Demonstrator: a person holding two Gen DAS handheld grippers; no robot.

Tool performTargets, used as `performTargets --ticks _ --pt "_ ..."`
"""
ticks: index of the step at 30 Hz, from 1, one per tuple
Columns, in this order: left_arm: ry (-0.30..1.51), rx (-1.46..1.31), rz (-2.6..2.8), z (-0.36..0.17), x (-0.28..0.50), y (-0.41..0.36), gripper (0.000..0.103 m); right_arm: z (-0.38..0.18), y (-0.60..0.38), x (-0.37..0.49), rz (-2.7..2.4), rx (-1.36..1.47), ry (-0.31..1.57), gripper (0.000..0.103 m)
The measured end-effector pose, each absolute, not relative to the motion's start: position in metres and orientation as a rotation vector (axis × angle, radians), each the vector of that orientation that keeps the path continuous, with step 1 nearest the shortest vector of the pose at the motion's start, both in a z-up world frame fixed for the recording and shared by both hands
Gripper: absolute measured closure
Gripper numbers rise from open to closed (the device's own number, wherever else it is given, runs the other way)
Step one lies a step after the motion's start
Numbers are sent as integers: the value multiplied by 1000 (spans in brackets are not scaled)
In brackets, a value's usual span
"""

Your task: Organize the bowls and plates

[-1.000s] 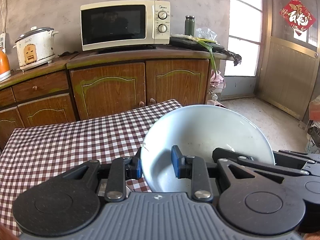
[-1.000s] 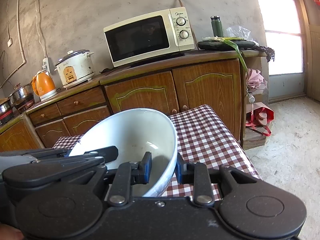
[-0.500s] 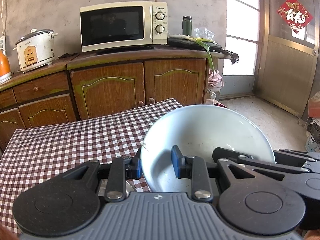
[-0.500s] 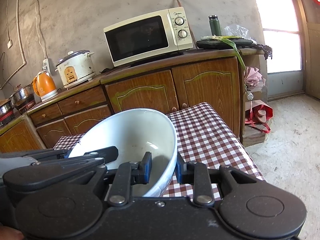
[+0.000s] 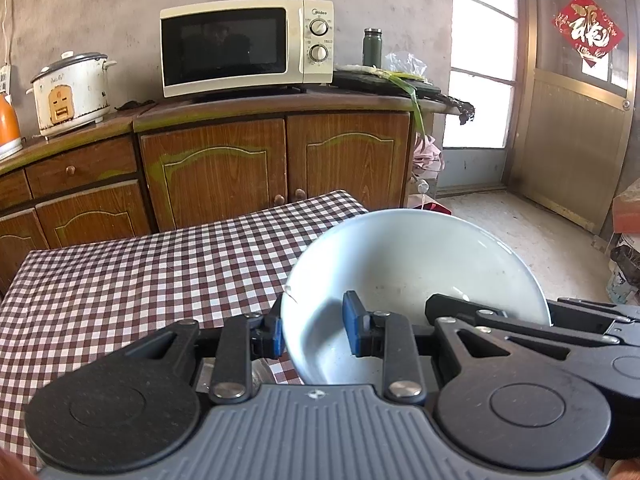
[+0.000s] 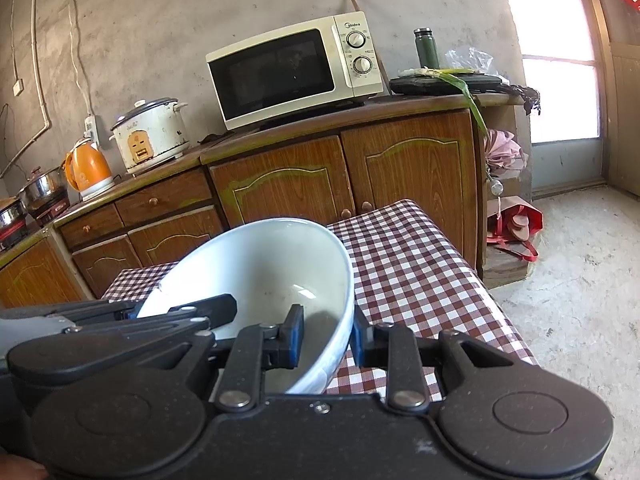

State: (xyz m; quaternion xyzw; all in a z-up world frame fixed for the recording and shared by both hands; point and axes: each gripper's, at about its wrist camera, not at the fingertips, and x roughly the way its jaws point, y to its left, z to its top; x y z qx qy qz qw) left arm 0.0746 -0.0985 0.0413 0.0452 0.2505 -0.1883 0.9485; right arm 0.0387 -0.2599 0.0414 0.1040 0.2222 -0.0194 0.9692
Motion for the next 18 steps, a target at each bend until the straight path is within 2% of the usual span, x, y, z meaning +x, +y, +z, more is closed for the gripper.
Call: performTargets --ticks 18 --pt "520 90 -382 37 69 -100 74 35 -260 32 -47 216 457 71"
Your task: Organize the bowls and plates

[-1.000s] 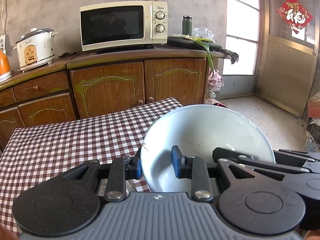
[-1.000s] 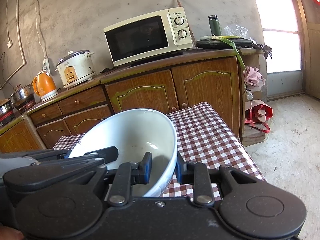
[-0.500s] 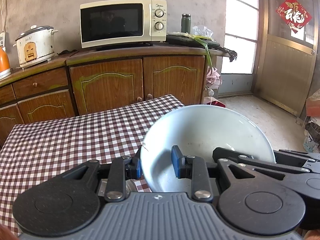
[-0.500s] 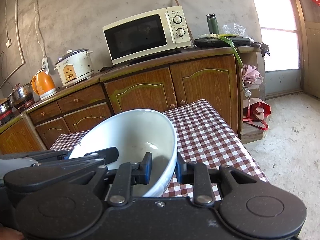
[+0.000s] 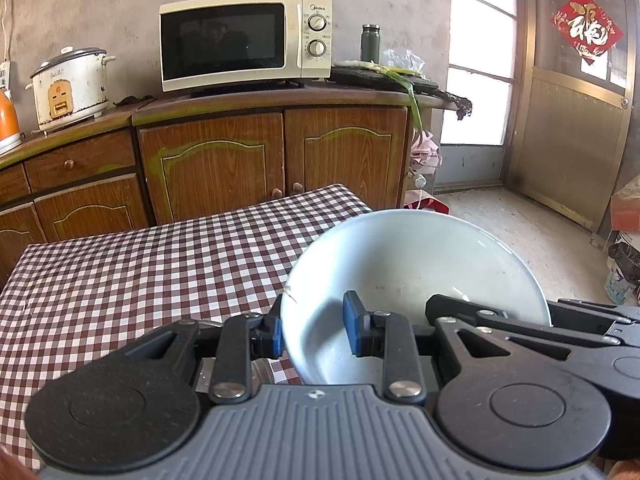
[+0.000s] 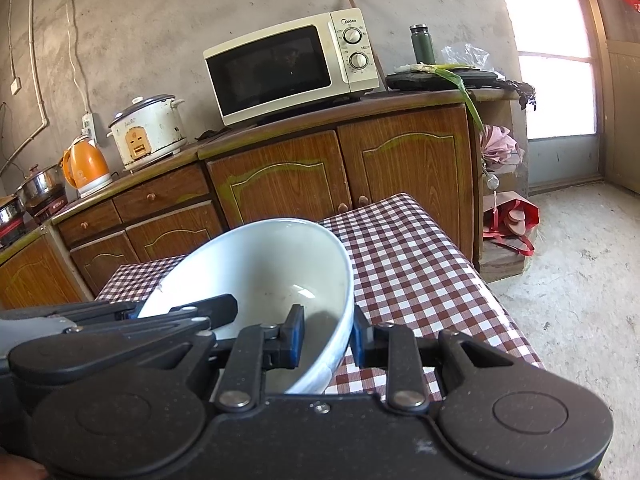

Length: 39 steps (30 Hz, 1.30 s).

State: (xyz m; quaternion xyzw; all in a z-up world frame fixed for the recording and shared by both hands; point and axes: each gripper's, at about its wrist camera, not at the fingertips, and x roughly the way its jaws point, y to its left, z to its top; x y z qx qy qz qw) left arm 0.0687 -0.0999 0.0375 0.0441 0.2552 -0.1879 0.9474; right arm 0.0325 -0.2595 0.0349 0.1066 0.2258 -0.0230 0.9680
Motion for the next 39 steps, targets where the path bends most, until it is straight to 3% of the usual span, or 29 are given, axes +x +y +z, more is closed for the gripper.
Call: performTargets --ticks 39 --pt "540 89 -406 26 42 -111 74 23 -266 1 -83 226 467 71"
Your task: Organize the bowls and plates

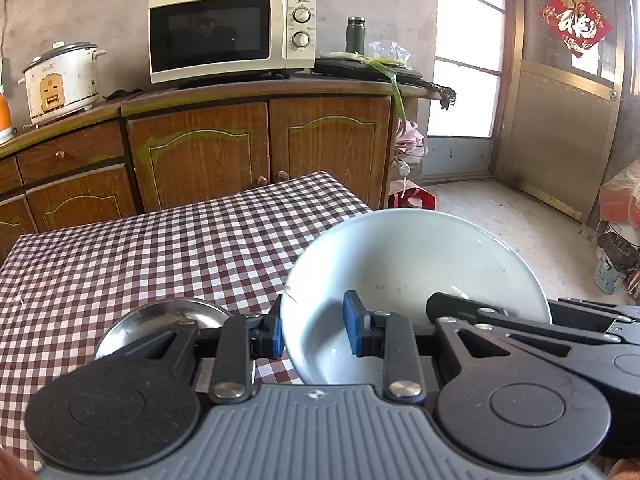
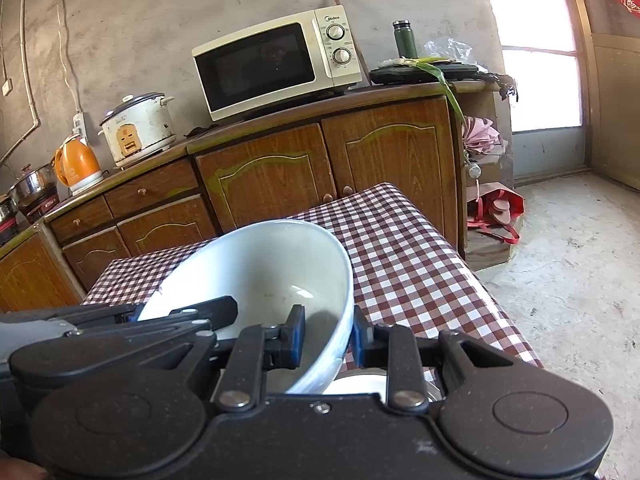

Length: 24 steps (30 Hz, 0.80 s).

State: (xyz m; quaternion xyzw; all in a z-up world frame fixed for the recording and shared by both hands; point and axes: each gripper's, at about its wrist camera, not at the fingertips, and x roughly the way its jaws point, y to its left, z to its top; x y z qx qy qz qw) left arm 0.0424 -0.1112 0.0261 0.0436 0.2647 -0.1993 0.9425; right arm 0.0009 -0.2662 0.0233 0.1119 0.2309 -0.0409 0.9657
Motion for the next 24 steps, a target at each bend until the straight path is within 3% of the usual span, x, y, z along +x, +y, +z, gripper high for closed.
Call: performTargets --ticks 24 --pt "547 99 -447 20 28 -123 74 18 -274 -22 -121 221 471 71"
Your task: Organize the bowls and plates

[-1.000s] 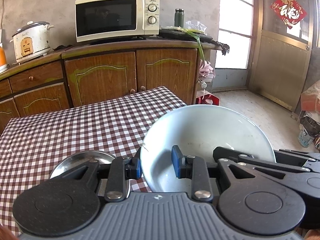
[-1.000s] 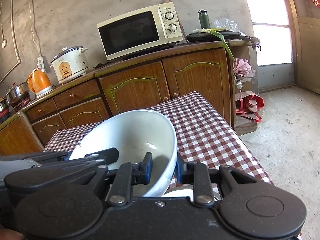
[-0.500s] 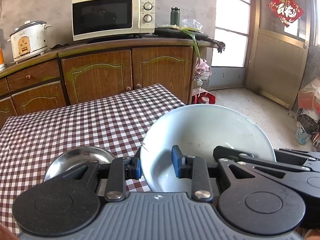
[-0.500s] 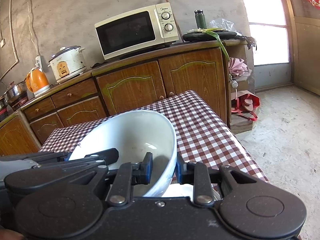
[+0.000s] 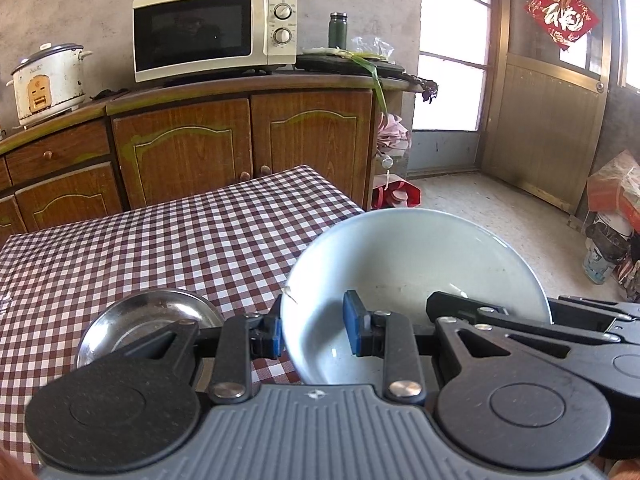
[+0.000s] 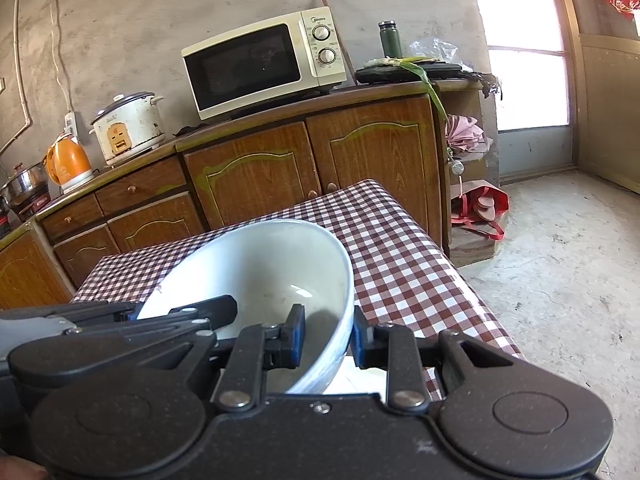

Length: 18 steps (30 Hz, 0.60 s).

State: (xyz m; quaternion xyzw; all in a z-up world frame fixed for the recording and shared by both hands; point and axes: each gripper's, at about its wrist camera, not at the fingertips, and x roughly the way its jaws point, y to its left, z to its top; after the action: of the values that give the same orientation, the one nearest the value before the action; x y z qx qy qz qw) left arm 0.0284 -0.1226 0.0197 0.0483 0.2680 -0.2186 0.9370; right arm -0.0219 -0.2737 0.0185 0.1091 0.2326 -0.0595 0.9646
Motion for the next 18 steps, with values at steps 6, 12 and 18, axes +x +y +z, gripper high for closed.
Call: performTargets --ticks 6,12,18 --pt "551 102 -455 18 28 -125 74 16 -277 -27 -129 223 472 71" --pt "556 109 -466 14 25 -129 74 12 -280 -30 -137 224 477 71" --pt "567 117 -477 9 24 -133 74 7 -284 -34 -148 230 487 71"
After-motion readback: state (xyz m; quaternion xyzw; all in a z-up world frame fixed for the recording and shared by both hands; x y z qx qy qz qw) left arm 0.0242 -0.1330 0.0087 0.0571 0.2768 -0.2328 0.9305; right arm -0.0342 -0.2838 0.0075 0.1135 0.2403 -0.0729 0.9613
